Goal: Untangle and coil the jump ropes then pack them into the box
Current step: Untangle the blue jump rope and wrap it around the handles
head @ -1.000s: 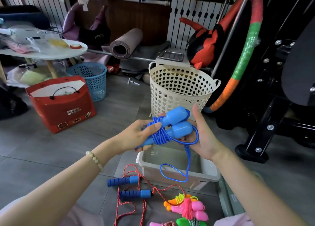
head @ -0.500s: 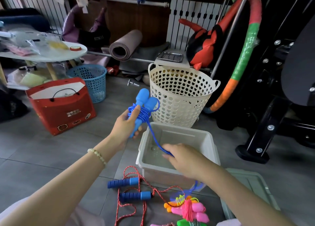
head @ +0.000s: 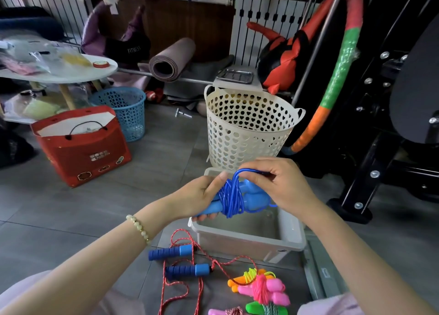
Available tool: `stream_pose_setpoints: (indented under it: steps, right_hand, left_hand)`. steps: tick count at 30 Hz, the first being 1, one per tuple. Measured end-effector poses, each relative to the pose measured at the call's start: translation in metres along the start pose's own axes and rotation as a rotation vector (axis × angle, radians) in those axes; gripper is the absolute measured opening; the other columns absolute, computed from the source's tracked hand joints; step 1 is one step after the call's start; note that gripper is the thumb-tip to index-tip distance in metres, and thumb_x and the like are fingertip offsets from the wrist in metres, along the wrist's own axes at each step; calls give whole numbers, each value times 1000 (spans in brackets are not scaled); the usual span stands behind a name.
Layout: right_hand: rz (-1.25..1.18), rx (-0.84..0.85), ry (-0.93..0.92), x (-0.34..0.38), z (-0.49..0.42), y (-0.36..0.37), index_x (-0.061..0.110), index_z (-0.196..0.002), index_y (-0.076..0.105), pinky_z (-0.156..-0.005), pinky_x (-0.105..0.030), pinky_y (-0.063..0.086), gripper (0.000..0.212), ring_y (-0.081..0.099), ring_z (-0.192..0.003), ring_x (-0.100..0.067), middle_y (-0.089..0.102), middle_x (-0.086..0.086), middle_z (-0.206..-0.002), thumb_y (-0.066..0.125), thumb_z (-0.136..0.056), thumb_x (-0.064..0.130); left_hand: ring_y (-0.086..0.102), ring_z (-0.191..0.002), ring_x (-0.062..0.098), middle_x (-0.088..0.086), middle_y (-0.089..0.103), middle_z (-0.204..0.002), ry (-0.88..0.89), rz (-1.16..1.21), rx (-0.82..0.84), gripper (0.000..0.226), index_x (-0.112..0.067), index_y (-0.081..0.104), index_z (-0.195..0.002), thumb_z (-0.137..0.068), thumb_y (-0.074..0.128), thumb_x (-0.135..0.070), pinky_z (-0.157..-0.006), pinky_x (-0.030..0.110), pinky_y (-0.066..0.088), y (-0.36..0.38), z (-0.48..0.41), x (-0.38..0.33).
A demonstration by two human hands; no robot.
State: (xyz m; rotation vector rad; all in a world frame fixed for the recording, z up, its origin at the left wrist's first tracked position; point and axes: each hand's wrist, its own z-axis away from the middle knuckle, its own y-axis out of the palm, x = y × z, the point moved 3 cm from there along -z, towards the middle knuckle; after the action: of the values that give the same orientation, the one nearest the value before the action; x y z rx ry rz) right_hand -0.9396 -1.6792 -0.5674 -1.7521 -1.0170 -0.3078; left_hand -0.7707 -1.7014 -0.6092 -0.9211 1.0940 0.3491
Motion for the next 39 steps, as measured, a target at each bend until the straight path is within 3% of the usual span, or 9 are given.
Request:
stream_pose_setpoints:
  steps: [3,8,14,16,21,27,33,37,39]
  right_hand:
    - [-66,57,60,-4,0,5,27,-88,74,-67,-19,45,7,60,-70,-4,68,15,-75,68,-84,26]
    - [-300,225,225,-6,2,16,21,-84,75,-74,-11,46,13,66,-77,1,73,13,-79,70,-81,8]
    - [-591,345,430,-5,7,19,11,-98,71,-73,-11,47,16,66,-82,-1,74,7,-88,58,-89,10]
    - [-707,373,514,-3,9,21,10,-101,69,-72,-15,48,26,66,-79,-3,73,6,-88,51,-92,26]
    - [-985,464,549,-2,15,24,19,-126,60,-104,-35,44,79,53,-124,-22,57,-2,-133,52,-72,75]
    - [-743,349,519,-4,18,26,31,-110,67,-66,-13,45,35,62,-83,-2,70,11,-101,61,-76,40]
    - [-1076,365,532,-13,20,36,13,-108,59,-51,-18,28,65,36,-59,-7,44,-5,-85,80,-62,53]
    - [-690,323,477,0,19,45,31,-115,56,-51,-12,29,22,37,-53,0,46,14,-72,55,-93,31]
    - [-491,316,440,1,18,46,37,-120,51,-53,-10,32,28,43,-53,4,48,18,-70,47,-98,19]
  left_hand:
    - [48,-41,11,2,58,-56,25,-59,68,64,-13,58,-87,-84,21,-65,-41,23,42,1,4,0]
    - [51,-50,8,1,61,-66,158,-199,113,25,-28,60,-88,-87,56,-52,-52,27,46,7,6,1]
    - [59,-58,13,-5,66,-73,206,-207,101,17,-38,62,-89,-86,56,-54,-58,32,52,-1,10,0]
    - [52,-46,7,-10,61,-60,200,-124,87,12,-39,60,-86,-86,55,-50,-46,24,45,-4,13,-2]
    - [44,-33,11,3,57,-52,164,164,51,38,-17,57,-88,-92,43,-52,-35,17,33,-8,15,4]
    - [40,-33,12,3,57,-51,99,259,13,41,-22,60,-84,-92,38,-56,-35,16,31,-3,9,11]
    - [31,-34,10,1,49,-50,44,564,-112,52,-14,58,-89,-95,30,-58,-34,16,22,-8,2,11]
    - [29,-35,10,1,46,-52,-4,640,-205,49,-15,57,-88,-96,28,-54,-34,15,20,-11,-4,13]
    - [30,-36,10,2,47,-53,-43,652,-313,49,-16,58,-93,-96,31,-56,-34,15,21,-16,-7,16]
